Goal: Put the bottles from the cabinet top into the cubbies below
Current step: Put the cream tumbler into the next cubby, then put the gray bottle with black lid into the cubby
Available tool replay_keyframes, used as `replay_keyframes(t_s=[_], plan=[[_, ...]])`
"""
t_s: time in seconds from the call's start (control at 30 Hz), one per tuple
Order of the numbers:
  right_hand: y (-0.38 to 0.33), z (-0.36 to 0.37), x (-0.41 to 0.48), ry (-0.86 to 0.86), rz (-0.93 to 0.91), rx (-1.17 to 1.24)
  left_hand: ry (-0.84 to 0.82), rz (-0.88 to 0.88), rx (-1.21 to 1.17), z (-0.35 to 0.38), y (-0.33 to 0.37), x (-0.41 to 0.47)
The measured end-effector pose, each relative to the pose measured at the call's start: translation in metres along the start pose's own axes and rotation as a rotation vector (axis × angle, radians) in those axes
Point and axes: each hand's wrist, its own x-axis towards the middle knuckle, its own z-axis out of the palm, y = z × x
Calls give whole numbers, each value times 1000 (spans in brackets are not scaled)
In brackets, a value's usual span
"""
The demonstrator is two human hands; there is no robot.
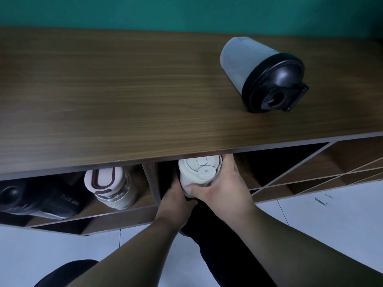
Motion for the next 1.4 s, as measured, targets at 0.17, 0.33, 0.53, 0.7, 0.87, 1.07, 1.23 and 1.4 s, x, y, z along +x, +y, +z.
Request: replay_keyframes(t_s=[0.17,0.33,0.53,0.7,0.87,1.07,1.23,1.4], plan=[[3,-24,-12,-43,2,-161,-15,-32,48,-14,12,-31],[-5,-54,-32,34,52,-131,-178,-26,-10,-37,40,-70],[-30,-79,-80,373,123,253,-80,-101,-56,-75,86,-116],[-64,-100,-81,484,28,307,-106,83,-271,-94,113,-140],[-99,-113,-45,503,5,233,-81,375,-400,-103,130,-147],[-123,-106,-2,542,93,476,-28,646,-413,-115,138,-135],[-130,-99,19,582,151,486,0,691,-365,-117,137,-119],[-119,-102,9,542,83,470,-92,674,-247,-105,132,-118]])
